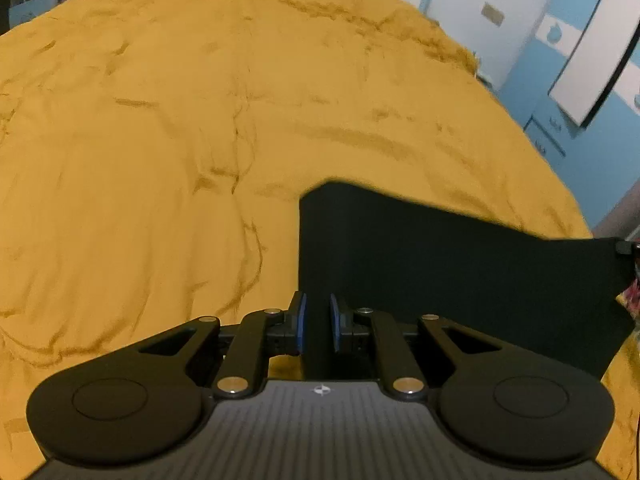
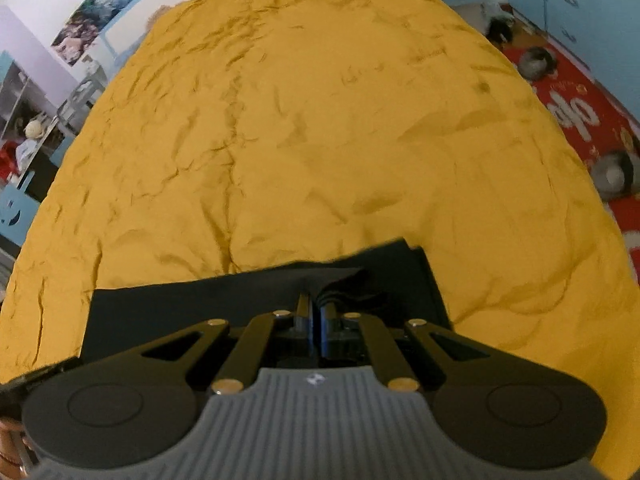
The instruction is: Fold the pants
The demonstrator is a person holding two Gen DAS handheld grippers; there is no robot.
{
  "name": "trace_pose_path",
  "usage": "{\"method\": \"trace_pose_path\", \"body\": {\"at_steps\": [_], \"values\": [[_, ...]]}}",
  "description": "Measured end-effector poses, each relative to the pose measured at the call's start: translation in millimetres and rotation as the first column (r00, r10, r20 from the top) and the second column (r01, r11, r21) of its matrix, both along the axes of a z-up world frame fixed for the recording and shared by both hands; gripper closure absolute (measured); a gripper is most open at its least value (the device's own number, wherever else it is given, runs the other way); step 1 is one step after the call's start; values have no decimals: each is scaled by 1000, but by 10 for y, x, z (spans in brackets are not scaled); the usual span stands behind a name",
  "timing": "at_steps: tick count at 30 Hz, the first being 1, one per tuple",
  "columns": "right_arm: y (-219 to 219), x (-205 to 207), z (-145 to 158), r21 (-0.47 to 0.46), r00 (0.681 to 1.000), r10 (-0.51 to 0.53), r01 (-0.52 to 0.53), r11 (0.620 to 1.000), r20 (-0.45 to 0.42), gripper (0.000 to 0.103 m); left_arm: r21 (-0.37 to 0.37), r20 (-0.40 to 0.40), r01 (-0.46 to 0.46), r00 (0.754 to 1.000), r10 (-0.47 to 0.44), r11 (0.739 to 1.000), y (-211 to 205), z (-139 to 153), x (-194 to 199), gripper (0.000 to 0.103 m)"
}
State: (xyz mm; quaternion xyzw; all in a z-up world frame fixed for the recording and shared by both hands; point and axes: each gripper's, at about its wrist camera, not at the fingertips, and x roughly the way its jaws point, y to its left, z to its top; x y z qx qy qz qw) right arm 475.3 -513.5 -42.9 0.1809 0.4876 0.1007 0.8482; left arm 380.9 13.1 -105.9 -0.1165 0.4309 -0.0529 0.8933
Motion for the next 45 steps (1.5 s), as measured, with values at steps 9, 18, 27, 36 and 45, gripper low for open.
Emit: {"method": "trace_pose_path", "body": {"at_steps": [9,18,27,36,45], "values": [[138,37,10,-201,995,66,-51,978,71,103,-25,5,-46,999,46,999,114,71,93,89],[48,17,-456,-185,998,20,-8,983,63,103,-63,-9,-64,998,64,996,159,22,189,89],[185,-139,-543,-294,988,110,-73,953,111,103,-124,-37,-109,994,105,986,214,-76,332,87],[373,-269,-263,-362,952,164,-61,930,259,103,-110,-41,-113,993,109,987,209,-148,352,87],[233,-132,-737,-340,989,42,10,940,144,91,-113,-22,-99,995,97,989,200,-106,412,79]]}}
